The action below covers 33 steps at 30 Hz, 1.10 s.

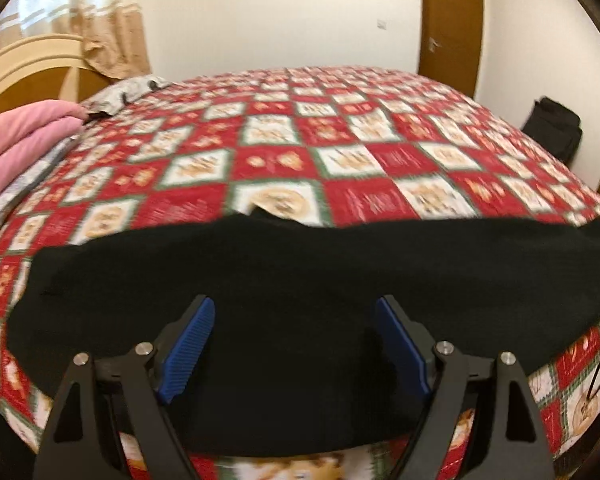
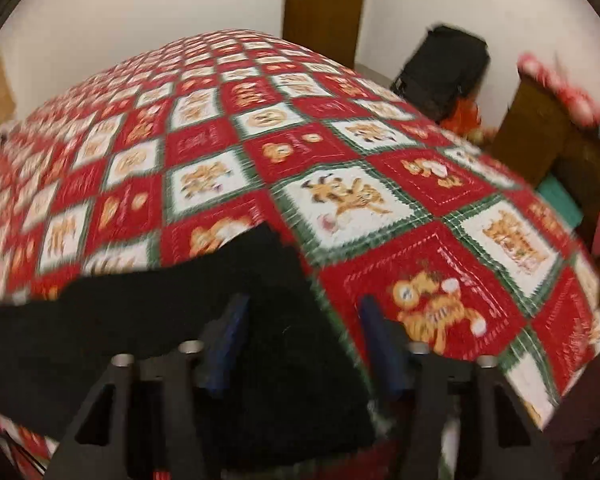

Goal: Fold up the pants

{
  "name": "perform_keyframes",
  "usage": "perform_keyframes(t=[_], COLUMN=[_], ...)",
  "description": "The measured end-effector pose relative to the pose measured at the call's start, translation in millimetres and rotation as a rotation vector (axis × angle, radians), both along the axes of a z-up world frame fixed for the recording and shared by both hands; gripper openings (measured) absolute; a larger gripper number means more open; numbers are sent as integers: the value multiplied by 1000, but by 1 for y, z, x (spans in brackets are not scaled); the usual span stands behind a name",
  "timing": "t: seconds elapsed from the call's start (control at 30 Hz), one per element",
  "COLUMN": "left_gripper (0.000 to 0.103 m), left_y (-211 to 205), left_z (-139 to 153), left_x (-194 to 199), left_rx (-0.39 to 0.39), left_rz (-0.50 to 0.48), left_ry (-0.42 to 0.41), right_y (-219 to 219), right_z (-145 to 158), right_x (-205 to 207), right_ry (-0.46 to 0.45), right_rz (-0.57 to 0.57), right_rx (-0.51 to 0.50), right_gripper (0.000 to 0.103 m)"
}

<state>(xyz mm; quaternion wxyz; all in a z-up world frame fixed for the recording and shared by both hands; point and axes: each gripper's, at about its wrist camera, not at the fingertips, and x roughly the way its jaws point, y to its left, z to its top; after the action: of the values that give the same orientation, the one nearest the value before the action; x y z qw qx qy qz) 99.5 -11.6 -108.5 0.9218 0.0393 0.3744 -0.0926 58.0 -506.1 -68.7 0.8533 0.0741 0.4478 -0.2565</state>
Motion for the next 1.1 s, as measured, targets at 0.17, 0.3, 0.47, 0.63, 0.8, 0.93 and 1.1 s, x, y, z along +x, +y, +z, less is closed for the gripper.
perform_keyframes(t=[0.17,0.3,0.47,0.63,0.8,0.93,1.1], left_gripper=[86,89,89,89,89,89,96], left_y=[-8,-9,-3,-6,-26,-50,-55], left_z=[-10,-12,-10,-1,12,9,-16], left_x=[0,1,1,5,2,-1,-9], left_rx=[14,17,14,-18,-15,7,37], left_rz=[-17,-28,-40,-36,-83,-126,-116], left_ry=[21,23,39,38,-15,-20,-31], right_y=[14,12,-18,-37,-13,-6,-4], right_z=[28,18,8,44,51,25,7], right_x=[-30,-40,-55,-106,-74,-35,-28], right_ry=[-136,-182,-231,-480,-413,-311,-250], right_rz=[-28,-77,-84,-267,-83,3,-20], right_rx=[-54,-89,86,113,34,54,106], right_gripper=[12,13,28,31,31,31,31])
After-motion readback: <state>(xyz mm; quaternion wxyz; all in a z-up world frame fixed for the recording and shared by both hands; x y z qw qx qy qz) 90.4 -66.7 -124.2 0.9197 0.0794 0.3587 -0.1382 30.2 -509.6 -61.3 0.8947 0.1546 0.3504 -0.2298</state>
